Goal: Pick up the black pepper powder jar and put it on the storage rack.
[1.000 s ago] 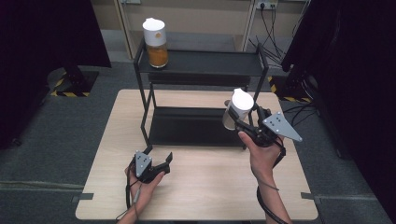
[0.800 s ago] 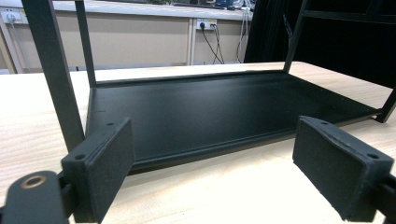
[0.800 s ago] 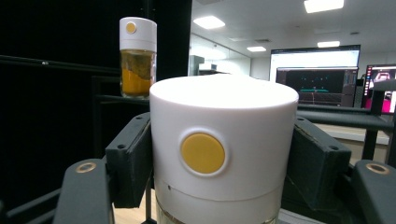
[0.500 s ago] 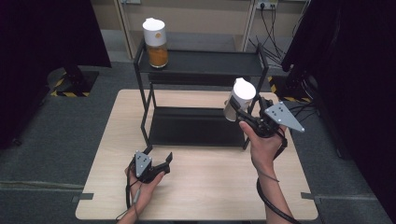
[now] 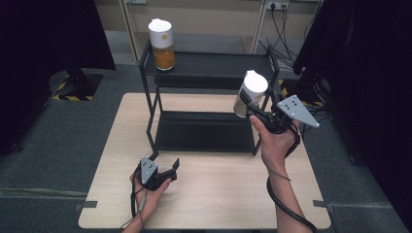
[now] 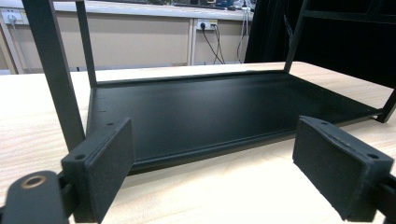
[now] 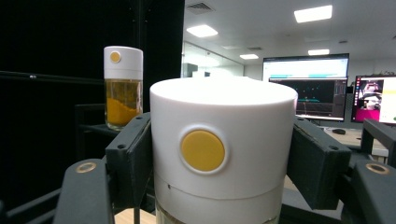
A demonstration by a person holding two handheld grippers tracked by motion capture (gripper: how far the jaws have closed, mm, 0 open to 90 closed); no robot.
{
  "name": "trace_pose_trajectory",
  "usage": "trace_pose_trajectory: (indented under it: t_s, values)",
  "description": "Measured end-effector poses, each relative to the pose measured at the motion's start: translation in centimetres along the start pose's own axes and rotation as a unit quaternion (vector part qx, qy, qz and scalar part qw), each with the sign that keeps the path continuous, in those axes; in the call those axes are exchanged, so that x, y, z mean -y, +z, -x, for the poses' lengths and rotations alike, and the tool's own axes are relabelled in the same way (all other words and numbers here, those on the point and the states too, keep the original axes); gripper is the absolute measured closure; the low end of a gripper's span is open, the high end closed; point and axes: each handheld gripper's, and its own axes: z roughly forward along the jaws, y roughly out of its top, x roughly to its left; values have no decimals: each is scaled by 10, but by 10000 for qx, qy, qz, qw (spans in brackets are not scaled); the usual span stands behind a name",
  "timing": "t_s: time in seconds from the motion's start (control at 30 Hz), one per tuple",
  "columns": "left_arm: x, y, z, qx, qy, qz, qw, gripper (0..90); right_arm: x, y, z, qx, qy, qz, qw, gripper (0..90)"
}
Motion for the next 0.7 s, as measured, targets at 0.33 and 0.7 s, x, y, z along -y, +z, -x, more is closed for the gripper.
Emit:
trace_pose_trajectory:
  t_s: [0.33,0.7]
  values:
    - [0,0,0,-10,-6,-1,10000,124,-15,12,2,69,-55,26,10000,310]
    - [0,0,0,-13,-18,-4,10000,124,-27,23,6,161,-41,20,9999,310]
